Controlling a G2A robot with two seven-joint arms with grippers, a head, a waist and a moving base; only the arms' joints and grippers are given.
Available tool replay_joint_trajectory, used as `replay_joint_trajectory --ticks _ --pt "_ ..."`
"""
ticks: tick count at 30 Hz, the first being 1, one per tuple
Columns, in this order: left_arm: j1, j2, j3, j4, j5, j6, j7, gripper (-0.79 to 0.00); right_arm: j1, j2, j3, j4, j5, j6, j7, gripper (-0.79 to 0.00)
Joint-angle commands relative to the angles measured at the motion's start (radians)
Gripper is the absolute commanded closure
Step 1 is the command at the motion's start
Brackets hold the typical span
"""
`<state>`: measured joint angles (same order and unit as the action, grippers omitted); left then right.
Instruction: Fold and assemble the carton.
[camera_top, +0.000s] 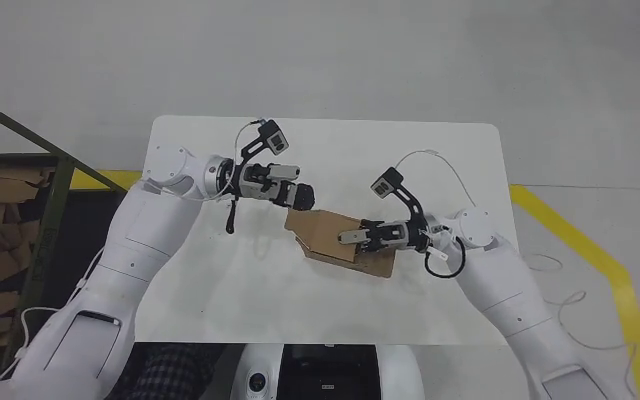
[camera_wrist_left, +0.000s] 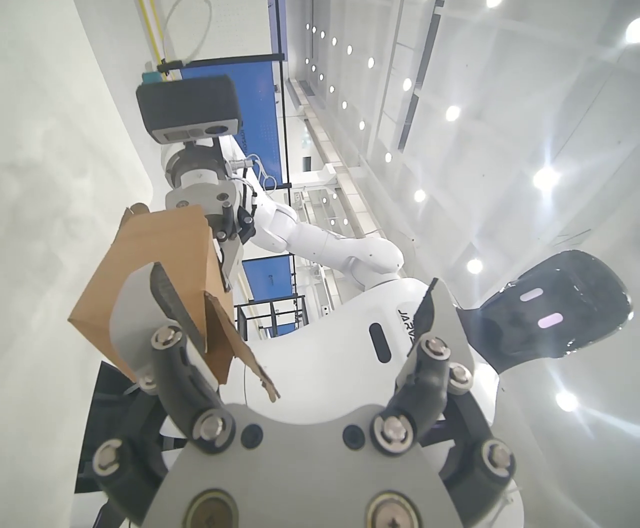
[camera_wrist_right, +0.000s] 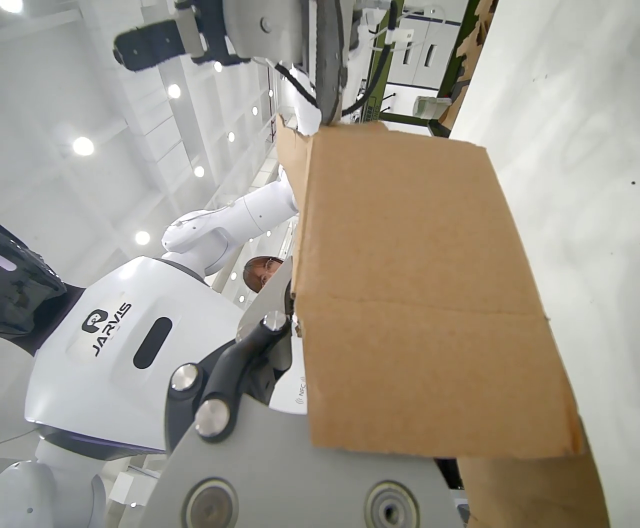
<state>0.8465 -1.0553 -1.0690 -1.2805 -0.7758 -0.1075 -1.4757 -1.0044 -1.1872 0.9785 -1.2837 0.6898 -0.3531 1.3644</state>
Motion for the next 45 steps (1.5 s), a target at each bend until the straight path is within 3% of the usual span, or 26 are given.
replay_joint_trajectory --ticks 1,20,33,40,45 --pt "0.001 -0.003 0.012 -0.002 0.006 0.0 0.001 -0.785 -0.001 -0.001 0.003 0.003 0.012 -0.002 -0.004 0.0" --pt "-0.023 -0.027 0.061 -0.01 0.005 -0.003 0.002 -0.785 -0.009 -0.008 0.007 0.003 0.032 -0.016 -0.011 0.0" --pt "0.009 -0.003 -0.036 0.0 0.029 -0.002 0.003 -0.785 -0.023 0.0 0.046 0.004 0.032 -0.016 0.0 0.0" --pt "0.052 0.019 -0.1 -0.039 0.046 0.026 -0.022 -0.785 -0.031 0.004 0.071 0.011 0.033 -0.017 -0.011 0.0" --pt "0.074 0.024 -0.105 -0.08 0.042 0.053 -0.055 -0.785 -0.035 0.005 0.078 0.01 0.032 -0.018 -0.018 0.0"
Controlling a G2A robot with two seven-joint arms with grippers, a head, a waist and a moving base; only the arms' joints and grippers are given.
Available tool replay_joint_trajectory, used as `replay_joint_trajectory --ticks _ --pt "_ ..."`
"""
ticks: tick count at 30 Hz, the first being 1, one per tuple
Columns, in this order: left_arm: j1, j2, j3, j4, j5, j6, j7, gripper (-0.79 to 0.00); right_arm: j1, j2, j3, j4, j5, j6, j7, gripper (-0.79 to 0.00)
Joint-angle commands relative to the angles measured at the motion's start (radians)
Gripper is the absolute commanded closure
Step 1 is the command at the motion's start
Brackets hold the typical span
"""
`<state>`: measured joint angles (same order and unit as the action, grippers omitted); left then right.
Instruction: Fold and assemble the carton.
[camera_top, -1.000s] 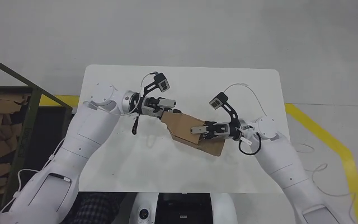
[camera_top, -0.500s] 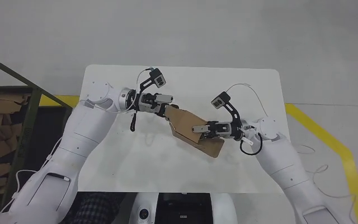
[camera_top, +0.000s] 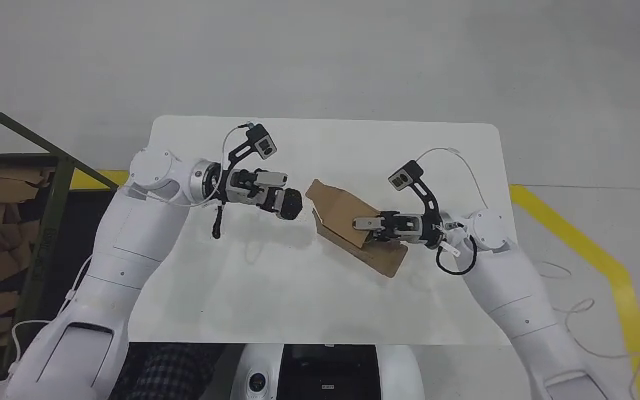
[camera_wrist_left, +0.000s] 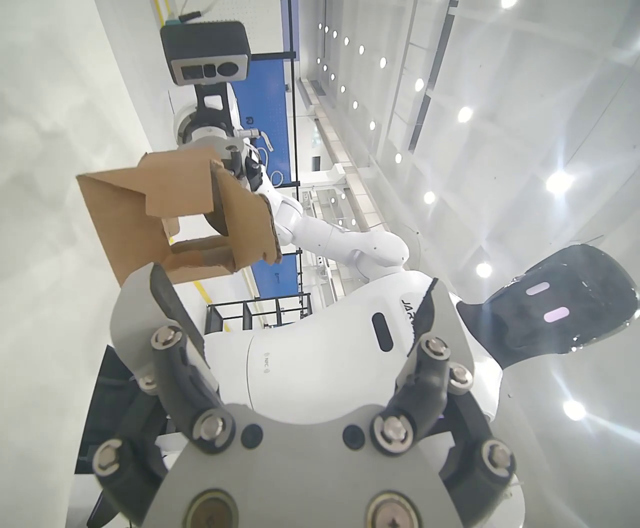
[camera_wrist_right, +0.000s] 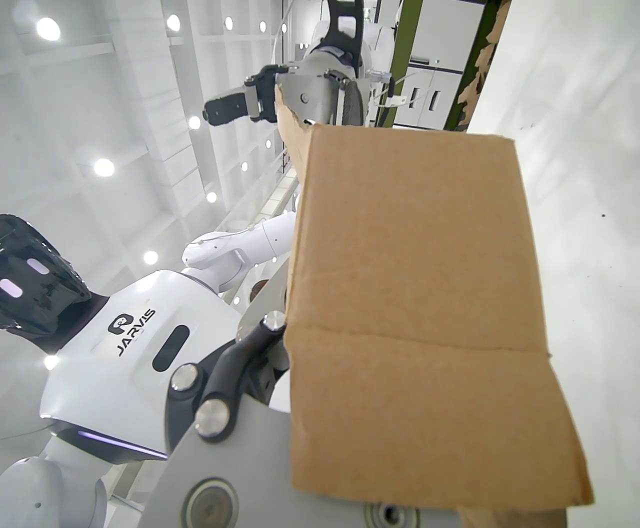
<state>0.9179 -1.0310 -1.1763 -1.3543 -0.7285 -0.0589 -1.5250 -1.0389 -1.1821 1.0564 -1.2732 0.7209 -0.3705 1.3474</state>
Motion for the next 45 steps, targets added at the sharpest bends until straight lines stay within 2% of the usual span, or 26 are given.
replay_joint_trajectory --ticks 1,16,22,35,42,45 --pt "0.005 0.0 0.004 -0.01 -0.015 0.009 -0.009 -0.785 -0.002 0.0 0.001 -0.001 0.0 -0.001 -0.003 0.0" --pt "-0.034 -0.023 0.083 -0.005 -0.039 -0.001 0.0 -0.785 -0.016 -0.013 -0.042 -0.052 -0.003 -0.007 -0.018 0.0" --pt "-0.041 -0.026 0.086 0.003 -0.059 -0.002 -0.011 -0.785 -0.01 -0.016 -0.049 -0.044 0.003 -0.01 -0.01 0.0" --pt "-0.052 -0.021 0.155 -0.025 -0.115 0.037 -0.011 -0.785 0.008 -0.022 -0.059 0.0 0.052 0.007 0.082 0.0" --pt "-0.062 -0.01 0.182 -0.015 -0.115 0.033 -0.011 -0.785 0.01 -0.024 -0.057 0.017 0.064 0.005 0.104 0.0" --pt "-0.069 -0.003 0.169 0.009 -0.108 0.013 -0.011 -0.785 0.009 -0.024 -0.054 0.021 0.065 0.006 0.108 0.0"
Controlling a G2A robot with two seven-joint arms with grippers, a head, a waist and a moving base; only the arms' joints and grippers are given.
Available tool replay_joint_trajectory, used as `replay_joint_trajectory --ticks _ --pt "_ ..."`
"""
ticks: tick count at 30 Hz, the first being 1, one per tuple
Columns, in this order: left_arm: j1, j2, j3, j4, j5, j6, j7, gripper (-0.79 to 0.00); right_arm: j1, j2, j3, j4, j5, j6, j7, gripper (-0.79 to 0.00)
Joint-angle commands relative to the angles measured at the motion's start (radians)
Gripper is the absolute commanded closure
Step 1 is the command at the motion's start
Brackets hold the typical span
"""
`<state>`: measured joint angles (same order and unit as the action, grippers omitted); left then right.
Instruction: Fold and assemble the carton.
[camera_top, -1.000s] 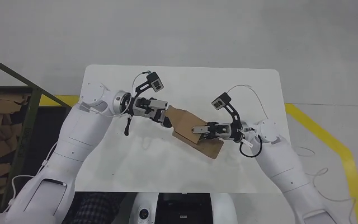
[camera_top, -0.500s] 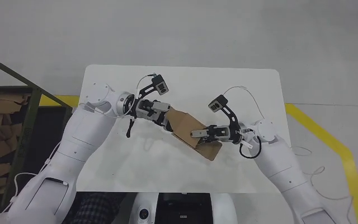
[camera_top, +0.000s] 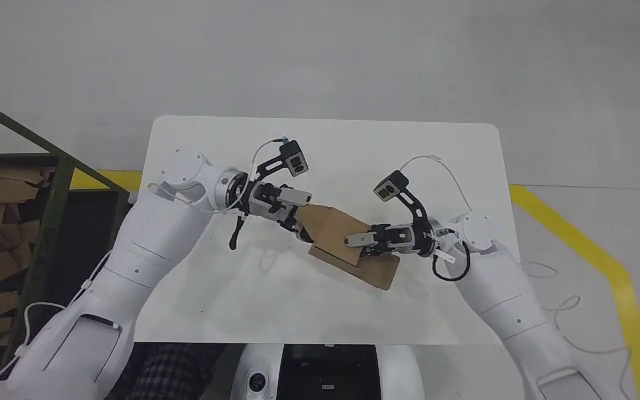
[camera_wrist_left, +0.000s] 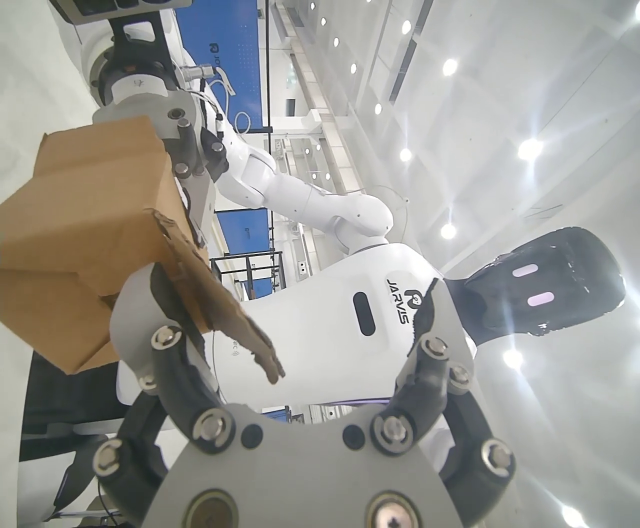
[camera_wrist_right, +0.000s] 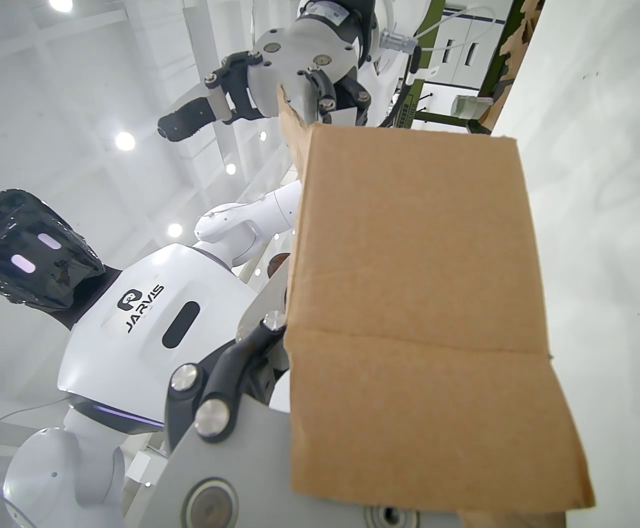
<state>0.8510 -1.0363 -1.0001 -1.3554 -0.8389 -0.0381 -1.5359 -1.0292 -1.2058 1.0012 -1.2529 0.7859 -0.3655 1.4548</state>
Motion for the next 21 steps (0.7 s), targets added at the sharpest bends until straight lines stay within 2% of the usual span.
replay_joint_trajectory --ticks 1,5,9,21 --pt "-0.002 0.005 -0.016 0.017 0.001 -0.013 0.0 -0.785 -0.001 0.001 0.002 0.002 -0.001 0.003 0.002 0.0" --pt "0.001 0.017 -0.046 0.026 0.02 -0.018 0.0 -0.785 -0.004 0.002 0.008 0.001 -0.007 0.007 0.007 0.0" --pt "-0.001 0.029 -0.063 0.023 0.125 -0.029 0.007 -0.785 -0.006 0.004 0.011 -0.009 -0.019 0.011 0.011 0.0" --pt "0.003 0.044 -0.042 -0.073 0.301 -0.04 0.0 -0.785 -0.01 0.006 0.014 -0.024 -0.048 0.032 0.001 0.0"
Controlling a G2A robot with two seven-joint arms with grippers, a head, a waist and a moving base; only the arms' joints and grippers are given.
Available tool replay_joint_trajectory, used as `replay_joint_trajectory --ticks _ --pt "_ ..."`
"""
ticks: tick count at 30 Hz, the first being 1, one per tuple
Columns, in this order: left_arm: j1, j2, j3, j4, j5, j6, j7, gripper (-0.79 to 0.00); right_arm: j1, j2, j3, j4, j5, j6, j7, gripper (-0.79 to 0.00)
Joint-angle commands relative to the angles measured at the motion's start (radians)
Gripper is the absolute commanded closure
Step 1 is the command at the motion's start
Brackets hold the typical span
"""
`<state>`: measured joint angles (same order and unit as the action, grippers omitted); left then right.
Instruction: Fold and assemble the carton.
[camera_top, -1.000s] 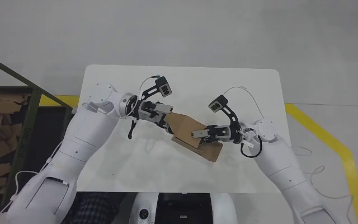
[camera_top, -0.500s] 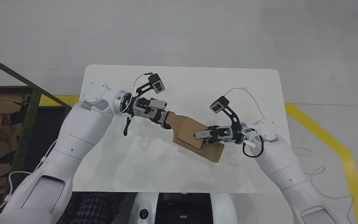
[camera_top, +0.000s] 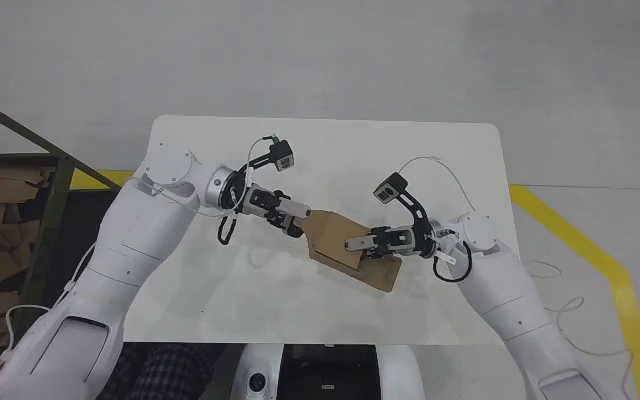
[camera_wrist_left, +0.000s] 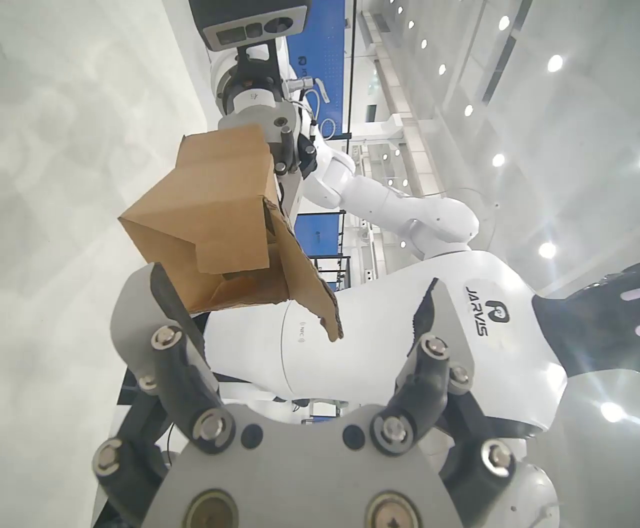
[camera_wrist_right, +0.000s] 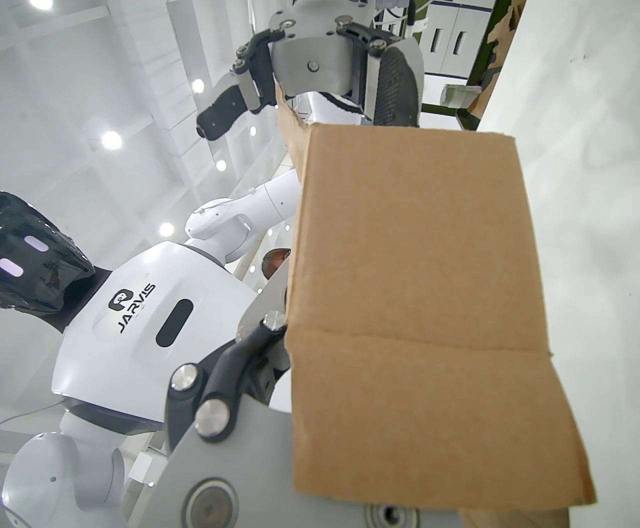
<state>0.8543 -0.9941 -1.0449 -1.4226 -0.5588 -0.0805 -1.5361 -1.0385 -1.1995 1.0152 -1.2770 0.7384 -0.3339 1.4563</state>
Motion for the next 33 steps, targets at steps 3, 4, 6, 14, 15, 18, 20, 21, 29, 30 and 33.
replay_joint_trajectory --ticks 3,4,6,14,15,18,20,21,29,30,33 --pt "0.001 0.007 0.007 -0.015 0.055 0.009 0.0 -0.785 -0.001 0.001 0.005 -0.003 0.004 0.001 -0.002 0.0" --pt "0.002 0.008 0.008 -0.017 0.063 0.013 0.0 -0.785 -0.002 0.001 0.007 -0.006 0.005 0.0 -0.002 0.0" --pt "0.002 0.011 0.011 -0.019 0.08 0.018 0.0 -0.785 -0.003 0.002 0.01 -0.011 0.007 0.002 -0.001 0.0" --pt "-0.003 0.011 0.024 -0.003 0.095 0.033 0.003 -0.785 -0.012 0.004 0.019 -0.042 0.007 -0.001 0.0 0.0" --pt "-0.003 0.011 0.026 -0.002 0.097 0.034 0.001 -0.785 -0.014 0.004 0.02 -0.046 0.011 -0.002 0.0 0.0" --pt "-0.004 0.011 0.032 0.002 0.097 0.04 0.0 -0.785 -0.017 0.004 0.024 -0.056 0.024 -0.004 0.002 0.0" --pt "-0.004 0.011 0.036 0.004 0.096 0.041 0.0 -0.785 -0.019 0.004 0.027 -0.063 0.034 -0.007 0.005 0.0" --pt "-0.004 0.011 0.039 0.005 0.094 0.043 0.0 -0.785 -0.02 0.004 0.029 -0.066 0.039 -0.008 0.005 0.0" --pt "-0.014 0.006 0.069 0.007 0.078 0.043 0.0 -0.785 -0.024 0.003 0.038 -0.084 0.072 -0.014 0.009 0.0" --pt "-0.016 0.005 0.072 0.009 0.076 0.043 0.0 -0.785 -0.024 0.003 0.038 -0.084 0.074 -0.015 0.008 0.0" --pt "-0.022 0.002 0.081 0.013 0.068 0.04 0.0 -0.785 -0.025 0.002 0.04 -0.085 0.088 -0.018 0.008 0.0"
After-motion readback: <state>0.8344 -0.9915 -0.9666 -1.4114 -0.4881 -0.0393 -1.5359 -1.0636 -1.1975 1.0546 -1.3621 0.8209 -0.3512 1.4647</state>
